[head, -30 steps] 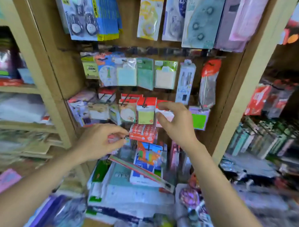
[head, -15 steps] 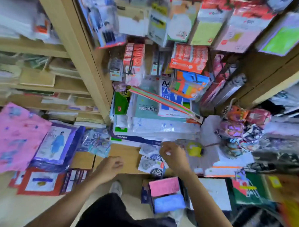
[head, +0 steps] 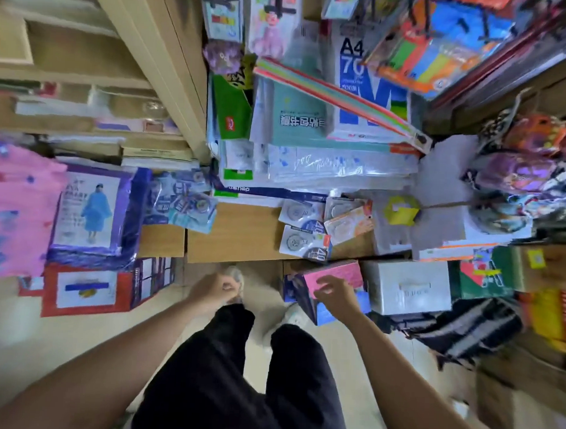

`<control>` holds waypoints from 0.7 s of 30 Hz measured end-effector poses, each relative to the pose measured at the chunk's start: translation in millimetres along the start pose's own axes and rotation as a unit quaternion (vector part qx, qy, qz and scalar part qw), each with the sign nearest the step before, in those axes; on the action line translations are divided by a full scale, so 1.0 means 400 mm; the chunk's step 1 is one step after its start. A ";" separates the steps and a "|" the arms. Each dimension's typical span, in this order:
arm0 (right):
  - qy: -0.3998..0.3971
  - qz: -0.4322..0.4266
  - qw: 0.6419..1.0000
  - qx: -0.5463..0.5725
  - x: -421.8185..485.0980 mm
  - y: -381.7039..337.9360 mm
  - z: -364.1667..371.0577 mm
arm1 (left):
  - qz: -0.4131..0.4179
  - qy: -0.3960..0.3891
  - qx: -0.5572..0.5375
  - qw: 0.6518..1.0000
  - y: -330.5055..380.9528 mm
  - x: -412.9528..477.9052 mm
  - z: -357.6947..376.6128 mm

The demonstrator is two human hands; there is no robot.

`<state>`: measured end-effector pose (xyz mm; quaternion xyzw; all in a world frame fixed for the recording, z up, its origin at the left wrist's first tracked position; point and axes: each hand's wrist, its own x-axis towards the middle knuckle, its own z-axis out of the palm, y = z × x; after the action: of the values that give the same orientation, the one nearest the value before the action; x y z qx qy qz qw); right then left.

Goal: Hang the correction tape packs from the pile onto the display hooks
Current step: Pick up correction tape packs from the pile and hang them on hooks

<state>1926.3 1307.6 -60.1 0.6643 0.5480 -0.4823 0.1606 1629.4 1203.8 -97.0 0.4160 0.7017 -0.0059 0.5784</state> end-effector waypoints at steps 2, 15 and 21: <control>-0.007 0.012 1.000 0.003 0.065 0.023 0.018 | -0.011 0.001 -0.006 1.000 -0.011 0.060 0.006; 0.107 -0.005 0.994 0.012 0.553 0.171 0.094 | -0.028 0.074 -0.076 0.994 -0.016 0.454 0.233; 0.103 -0.011 0.995 0.000 0.603 0.255 0.138 | -0.014 0.139 -0.157 0.978 0.063 0.552 0.338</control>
<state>1975.0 1369.4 -316.1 0.7044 0.5691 -0.4127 0.0980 1756.7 1281.5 -310.3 0.3068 0.7730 0.1546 0.5333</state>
